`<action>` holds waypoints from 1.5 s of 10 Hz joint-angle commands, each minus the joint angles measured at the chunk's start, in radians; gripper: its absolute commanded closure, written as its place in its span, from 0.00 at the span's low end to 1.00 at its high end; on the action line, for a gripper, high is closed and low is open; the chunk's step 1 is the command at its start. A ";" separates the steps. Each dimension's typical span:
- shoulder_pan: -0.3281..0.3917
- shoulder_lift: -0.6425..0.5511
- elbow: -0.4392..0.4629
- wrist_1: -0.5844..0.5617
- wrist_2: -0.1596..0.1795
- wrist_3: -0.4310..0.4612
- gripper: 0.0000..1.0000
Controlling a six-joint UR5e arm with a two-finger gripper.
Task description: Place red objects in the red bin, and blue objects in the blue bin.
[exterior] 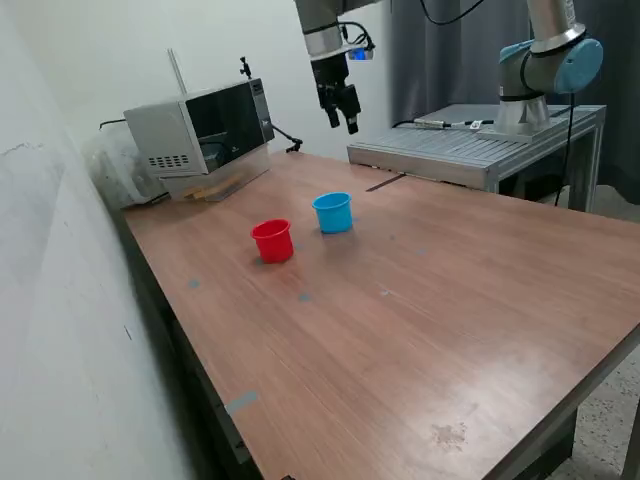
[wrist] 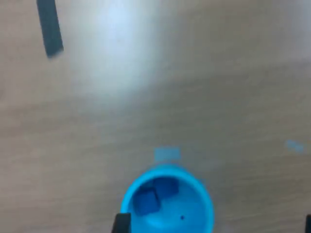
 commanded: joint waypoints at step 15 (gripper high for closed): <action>-0.011 -0.463 0.115 0.649 -0.003 -0.002 0.00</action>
